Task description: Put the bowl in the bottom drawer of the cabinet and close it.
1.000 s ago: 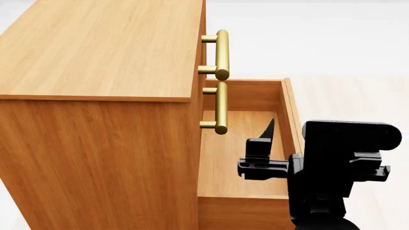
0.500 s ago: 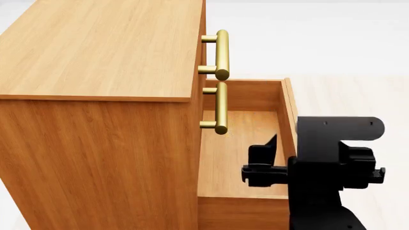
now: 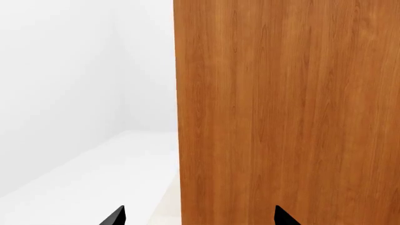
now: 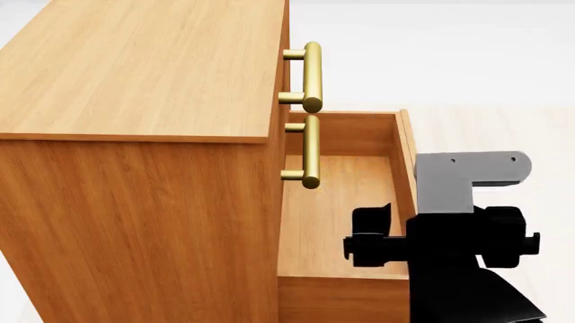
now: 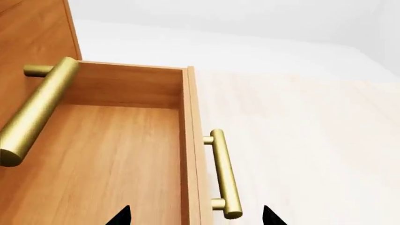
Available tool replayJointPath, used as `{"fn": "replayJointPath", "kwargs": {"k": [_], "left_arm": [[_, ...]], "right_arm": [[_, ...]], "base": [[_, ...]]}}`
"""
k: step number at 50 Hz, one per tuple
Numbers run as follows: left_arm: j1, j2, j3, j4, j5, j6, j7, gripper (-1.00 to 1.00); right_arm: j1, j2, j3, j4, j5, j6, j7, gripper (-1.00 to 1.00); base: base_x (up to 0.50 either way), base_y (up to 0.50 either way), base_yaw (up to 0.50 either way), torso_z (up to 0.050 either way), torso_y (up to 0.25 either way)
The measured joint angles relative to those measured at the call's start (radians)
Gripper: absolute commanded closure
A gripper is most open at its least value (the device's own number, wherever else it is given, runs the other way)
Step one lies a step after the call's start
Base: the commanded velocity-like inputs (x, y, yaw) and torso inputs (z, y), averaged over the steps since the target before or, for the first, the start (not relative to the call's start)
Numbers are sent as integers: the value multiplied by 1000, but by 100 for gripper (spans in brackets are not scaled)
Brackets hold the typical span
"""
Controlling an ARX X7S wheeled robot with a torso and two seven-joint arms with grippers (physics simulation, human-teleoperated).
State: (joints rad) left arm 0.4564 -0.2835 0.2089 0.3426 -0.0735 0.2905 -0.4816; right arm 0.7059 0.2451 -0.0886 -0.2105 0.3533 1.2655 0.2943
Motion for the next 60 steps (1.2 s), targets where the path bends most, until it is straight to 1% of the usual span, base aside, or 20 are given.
{"fn": "replayJointPath", "kwargs": {"k": [10, 32, 44, 60], "left_arm": [[-2, -3, 4, -5, 0, 5, -4, -100], [-3, -10, 11, -4, 0, 6, -14, -100], [-3, -14, 14, -2, -1, 6, -19, -100], [-4, -21, 19, -5, -5, 9, -24, -100]], "right_arm": [[33, -1, 5, 34, 16, 53, -3, -100], [98, -23, 70, 127, 50, 140, 2, -100], [120, -17, 51, 207, 38, 118, 4, -100], [159, -4, 3, 355, 14, 38, -18, -100]], "base": [[0, 0, 0, 0, 0], [0, 0, 0, 0, 0], [0, 0, 0, 0, 0], [0, 0, 0, 0, 0]]}}
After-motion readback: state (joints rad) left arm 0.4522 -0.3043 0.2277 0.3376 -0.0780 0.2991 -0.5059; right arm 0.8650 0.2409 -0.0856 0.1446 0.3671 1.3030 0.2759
